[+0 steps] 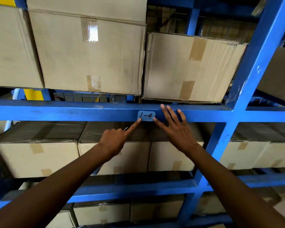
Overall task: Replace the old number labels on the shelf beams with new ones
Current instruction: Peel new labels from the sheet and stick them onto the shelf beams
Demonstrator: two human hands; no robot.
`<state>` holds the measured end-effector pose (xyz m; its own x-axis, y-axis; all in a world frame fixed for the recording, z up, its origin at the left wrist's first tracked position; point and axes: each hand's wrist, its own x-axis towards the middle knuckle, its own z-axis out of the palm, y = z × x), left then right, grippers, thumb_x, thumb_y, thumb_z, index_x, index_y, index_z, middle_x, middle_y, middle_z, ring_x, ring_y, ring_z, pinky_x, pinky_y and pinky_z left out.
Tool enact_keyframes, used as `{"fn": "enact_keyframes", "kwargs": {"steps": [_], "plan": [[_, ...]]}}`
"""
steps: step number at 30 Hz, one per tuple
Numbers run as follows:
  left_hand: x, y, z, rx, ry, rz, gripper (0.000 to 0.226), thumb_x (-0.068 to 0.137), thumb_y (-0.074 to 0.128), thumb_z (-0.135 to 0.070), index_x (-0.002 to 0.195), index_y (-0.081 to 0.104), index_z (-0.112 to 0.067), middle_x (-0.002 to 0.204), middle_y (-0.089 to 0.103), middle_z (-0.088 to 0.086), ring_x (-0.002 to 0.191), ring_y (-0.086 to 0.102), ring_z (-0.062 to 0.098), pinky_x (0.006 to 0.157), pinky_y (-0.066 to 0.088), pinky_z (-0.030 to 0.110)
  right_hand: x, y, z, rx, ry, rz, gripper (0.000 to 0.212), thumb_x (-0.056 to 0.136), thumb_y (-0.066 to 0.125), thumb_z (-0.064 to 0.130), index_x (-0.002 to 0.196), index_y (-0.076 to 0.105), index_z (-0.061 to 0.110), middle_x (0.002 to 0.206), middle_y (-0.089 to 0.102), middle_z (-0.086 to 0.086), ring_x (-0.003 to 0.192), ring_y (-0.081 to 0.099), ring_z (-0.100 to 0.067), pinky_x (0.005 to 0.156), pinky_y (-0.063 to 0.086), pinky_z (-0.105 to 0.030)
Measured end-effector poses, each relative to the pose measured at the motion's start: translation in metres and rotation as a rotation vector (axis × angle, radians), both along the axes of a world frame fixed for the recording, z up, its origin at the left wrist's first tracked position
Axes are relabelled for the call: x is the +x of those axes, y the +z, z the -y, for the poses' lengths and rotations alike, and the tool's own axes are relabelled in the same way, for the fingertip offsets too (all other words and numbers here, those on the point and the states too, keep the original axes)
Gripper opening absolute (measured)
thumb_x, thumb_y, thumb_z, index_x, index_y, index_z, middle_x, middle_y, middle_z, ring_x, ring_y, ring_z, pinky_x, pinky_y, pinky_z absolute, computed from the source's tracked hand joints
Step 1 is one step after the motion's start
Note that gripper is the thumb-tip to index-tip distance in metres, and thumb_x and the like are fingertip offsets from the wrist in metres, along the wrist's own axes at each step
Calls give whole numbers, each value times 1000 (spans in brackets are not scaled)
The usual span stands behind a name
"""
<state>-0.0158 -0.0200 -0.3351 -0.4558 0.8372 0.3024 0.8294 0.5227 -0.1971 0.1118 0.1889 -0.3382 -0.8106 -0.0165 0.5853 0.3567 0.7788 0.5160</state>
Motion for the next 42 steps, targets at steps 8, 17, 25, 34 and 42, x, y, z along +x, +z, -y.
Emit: {"fn": "enact_keyframes", "kwargs": {"steps": [8, 17, 25, 34, 42], "plan": [[20, -7, -12, 209, -340, 571, 93, 90, 54, -12, 139, -18, -43, 107, 67, 17, 79, 66, 22, 74, 56, 43, 30, 16, -5, -174, 10, -119, 62, 71, 64, 9, 131, 49, 18, 150, 31, -20, 138, 22, -33, 107, 16, -48], [85, 38, -77, 619, -459, 1182, 79, 93, 47, -5, 137, -1, -50, 135, 42, 3, 111, 53, 16, 94, 49, 34, 106, 42, -29, -553, 91, -462, 34, 82, 45, 24, 103, 69, 11, 100, 67, -7, 101, 54, -21, 90, 26, -27], [147, 73, -144, 773, -689, 1294, 71, 93, 47, 0, 123, 16, -57, 115, 63, 8, 95, 66, 24, 80, 56, 33, 169, 64, -79, -677, 29, -584, 42, 84, 40, 35, 111, 66, 15, 109, 63, -4, 105, 52, -22, 85, 23, -22], [217, 103, -255, 913, -781, 1167, 70, 92, 49, -3, 129, 23, -56, 121, 61, 0, 94, 67, 0, 72, 56, 18, 224, 114, -188, -765, 200, -683, 28, 80, 57, 29, 100, 71, 15, 108, 64, 0, 107, 53, -17, 91, 32, -29], [262, 162, -339, 1011, -653, 628, 72, 88, 56, 0, 141, 28, -38, 122, 58, -12, 78, 55, -8, 68, 41, 5, 252, 188, -273, -804, 441, -737, 10, 74, 63, 24, 78, 69, 19, 100, 62, 4, 101, 56, -17, 90, 45, -50]]}}
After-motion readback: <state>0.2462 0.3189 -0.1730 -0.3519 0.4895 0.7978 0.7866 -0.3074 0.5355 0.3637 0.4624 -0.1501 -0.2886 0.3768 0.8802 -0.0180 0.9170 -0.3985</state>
